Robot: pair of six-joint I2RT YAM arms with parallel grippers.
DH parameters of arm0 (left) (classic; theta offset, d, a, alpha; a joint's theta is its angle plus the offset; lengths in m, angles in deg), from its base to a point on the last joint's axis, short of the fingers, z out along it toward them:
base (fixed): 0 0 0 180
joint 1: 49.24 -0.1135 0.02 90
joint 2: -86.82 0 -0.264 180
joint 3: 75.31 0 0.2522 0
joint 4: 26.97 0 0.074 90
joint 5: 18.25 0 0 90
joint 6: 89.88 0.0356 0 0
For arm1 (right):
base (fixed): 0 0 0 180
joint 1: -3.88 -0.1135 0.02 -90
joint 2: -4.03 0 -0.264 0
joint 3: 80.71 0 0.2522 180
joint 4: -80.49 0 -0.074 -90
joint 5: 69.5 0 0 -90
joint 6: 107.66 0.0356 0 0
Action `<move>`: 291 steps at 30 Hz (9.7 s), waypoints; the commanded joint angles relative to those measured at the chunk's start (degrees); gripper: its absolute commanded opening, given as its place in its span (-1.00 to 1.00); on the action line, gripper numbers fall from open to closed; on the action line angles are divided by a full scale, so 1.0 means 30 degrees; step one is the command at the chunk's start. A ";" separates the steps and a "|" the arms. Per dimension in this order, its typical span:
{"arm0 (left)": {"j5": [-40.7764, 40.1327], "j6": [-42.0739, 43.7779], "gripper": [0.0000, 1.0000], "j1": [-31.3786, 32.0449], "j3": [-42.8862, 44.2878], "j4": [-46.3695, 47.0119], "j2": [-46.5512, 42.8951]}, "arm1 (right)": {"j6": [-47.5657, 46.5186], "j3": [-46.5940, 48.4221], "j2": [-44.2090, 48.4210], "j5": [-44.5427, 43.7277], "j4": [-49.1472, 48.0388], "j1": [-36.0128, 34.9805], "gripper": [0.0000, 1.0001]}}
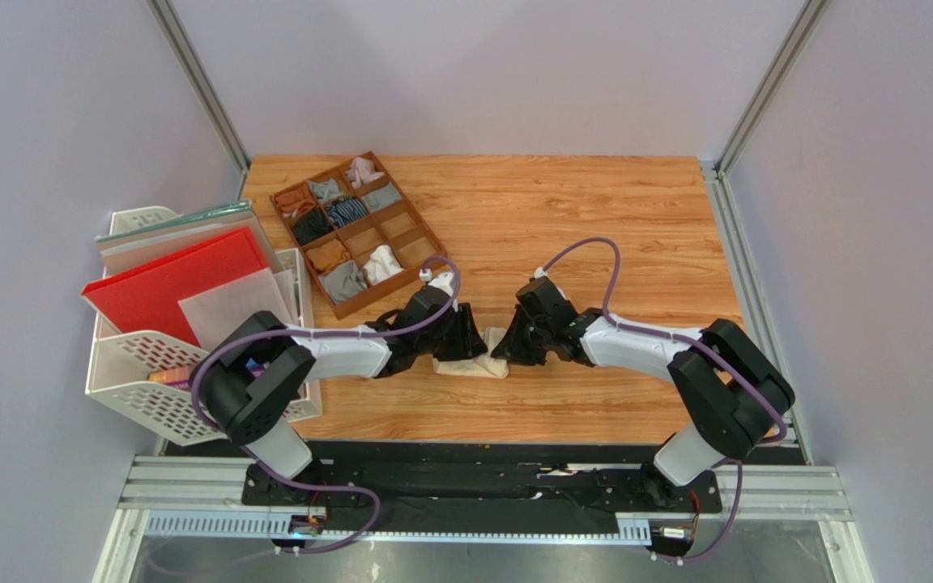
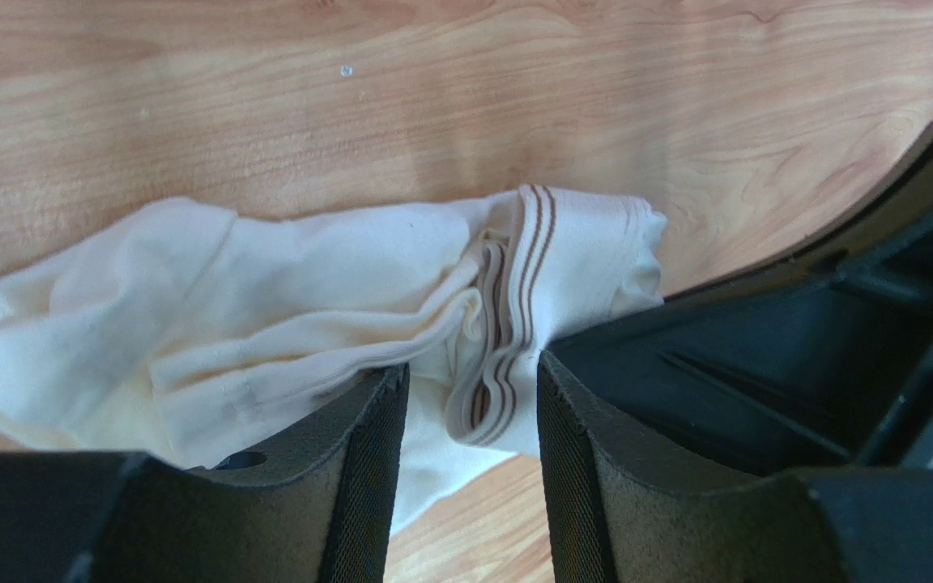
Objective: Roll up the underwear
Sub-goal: Roll the underwear at the center of the board.
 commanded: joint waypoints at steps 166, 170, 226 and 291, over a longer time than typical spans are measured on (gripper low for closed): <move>-0.0839 -0.2761 -1.00 0.1950 -0.2015 0.6772 0.0078 | -0.3739 1.1895 -0.5671 -0.8615 1.4816 -0.3993 -0.94; -0.0752 -0.2439 -1.00 0.1950 -0.1751 0.6595 -0.0040 | -0.3740 1.1749 -0.5349 -0.8732 1.4816 -0.3993 -0.94; 0.3731 -0.2937 -1.00 0.1774 -0.1312 1.0055 0.1543 | -0.8338 0.3985 0.2180 -0.2112 0.7463 -0.2704 0.18; 0.2996 -0.3550 -0.01 -0.0277 -0.5911 1.0281 -0.1682 | -0.5644 0.4219 -0.2038 -0.1028 0.3595 -0.2675 0.17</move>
